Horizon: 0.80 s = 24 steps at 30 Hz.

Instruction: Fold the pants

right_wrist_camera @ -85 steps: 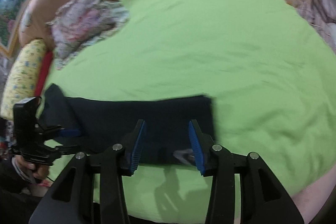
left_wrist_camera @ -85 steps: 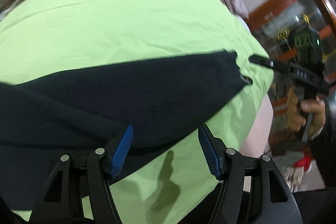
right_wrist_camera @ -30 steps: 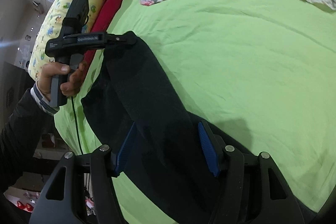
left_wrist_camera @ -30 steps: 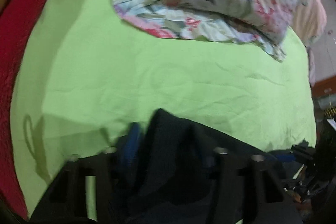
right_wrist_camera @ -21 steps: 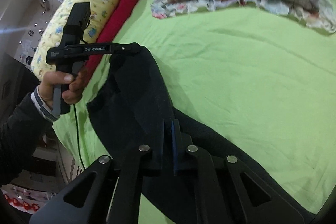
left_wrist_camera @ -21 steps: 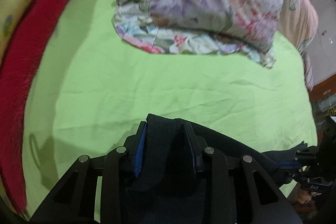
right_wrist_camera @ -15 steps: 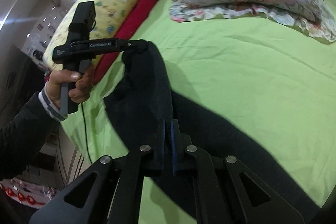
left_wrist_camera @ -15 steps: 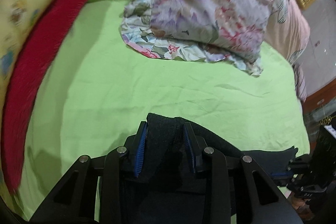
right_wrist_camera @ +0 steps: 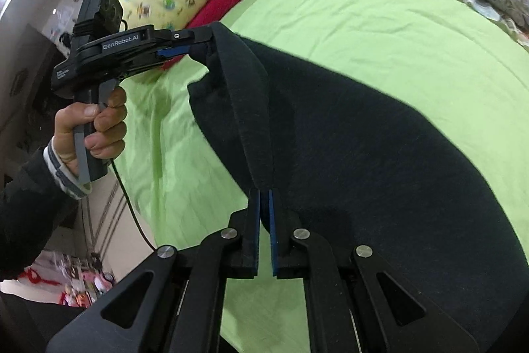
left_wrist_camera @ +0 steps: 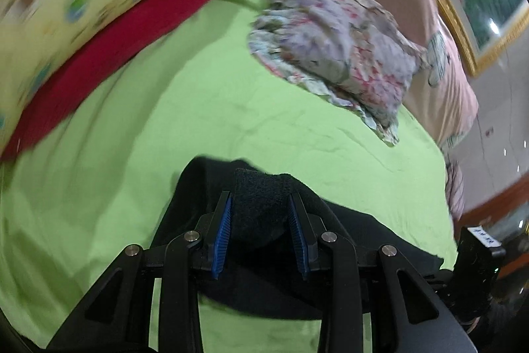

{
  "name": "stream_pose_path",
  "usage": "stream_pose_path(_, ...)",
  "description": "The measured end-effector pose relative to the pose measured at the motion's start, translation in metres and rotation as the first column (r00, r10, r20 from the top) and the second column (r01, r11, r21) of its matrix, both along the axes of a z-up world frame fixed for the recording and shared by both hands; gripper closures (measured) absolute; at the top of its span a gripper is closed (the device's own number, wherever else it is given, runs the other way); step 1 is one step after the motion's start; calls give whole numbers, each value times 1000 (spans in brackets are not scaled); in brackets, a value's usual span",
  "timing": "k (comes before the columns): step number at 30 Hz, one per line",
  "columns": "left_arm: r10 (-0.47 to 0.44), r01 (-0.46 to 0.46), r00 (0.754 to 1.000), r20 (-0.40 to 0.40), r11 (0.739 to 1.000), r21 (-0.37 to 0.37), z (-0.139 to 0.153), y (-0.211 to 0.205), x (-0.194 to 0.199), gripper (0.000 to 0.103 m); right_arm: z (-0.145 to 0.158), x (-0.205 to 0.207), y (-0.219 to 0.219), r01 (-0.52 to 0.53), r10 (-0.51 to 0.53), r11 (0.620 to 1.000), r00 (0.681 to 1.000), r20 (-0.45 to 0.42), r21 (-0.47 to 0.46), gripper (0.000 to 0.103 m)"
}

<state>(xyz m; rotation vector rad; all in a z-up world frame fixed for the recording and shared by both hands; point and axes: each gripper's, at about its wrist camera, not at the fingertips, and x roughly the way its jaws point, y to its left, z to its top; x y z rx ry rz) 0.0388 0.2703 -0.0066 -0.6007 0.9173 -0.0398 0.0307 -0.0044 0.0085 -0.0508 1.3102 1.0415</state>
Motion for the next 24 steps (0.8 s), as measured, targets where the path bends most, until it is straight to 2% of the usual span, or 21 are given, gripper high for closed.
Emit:
stream_pose_path(3,32,-32,999,-14,999,-8,-8,4,-14,68,-8,-4,7,-12,12,1000,1000,-7,-17,96)
stream_pose_path(5,67,-67,997,-35,998,-3,-13,8,-23,62,-14,-5,10,-14,14,1000,999,-32,-25,93)
stream_pose_path(7,97,-98,994,-41,995,-16,-15,13,-31,61,-16,-6,10,-1,0,1000,999,-43,-29,92)
stream_pose_path(11,167,-169,984,-65,985,-28,-12,18,-48,47,-11,-9,9,-7,7,1000,999,-54,0,90)
stream_pose_path(13,184,-186,981,-54,982,-38,-8,19,-56,44,-8,-7,9,-5,6,1000,998,-55,7,81)
stream_pose_path(14,191,-193,980,-51,980,-43,-5,19,-58,38,-7,-7,9,1,0,1000,999,-53,13,70)
stream_pose_path(15,198,-201,979,-48,978,-50,-2,17,-61,36,-5,-5,9,12,-11,1000,999,-50,23,60)
stream_pose_path(16,199,-201,979,-42,978,-55,1,15,-63,36,-2,-2,7,29,-27,999,999,-45,38,57)
stream_pose_path(20,199,-202,978,-58,978,-56,4,3,-66,35,9,4,0,76,-73,995,996,-40,67,56)
stream_pose_path(24,198,-207,974,-105,975,-84,-8,-6,-65,34,15,18,-11,138,-135,987,990,-40,81,56)
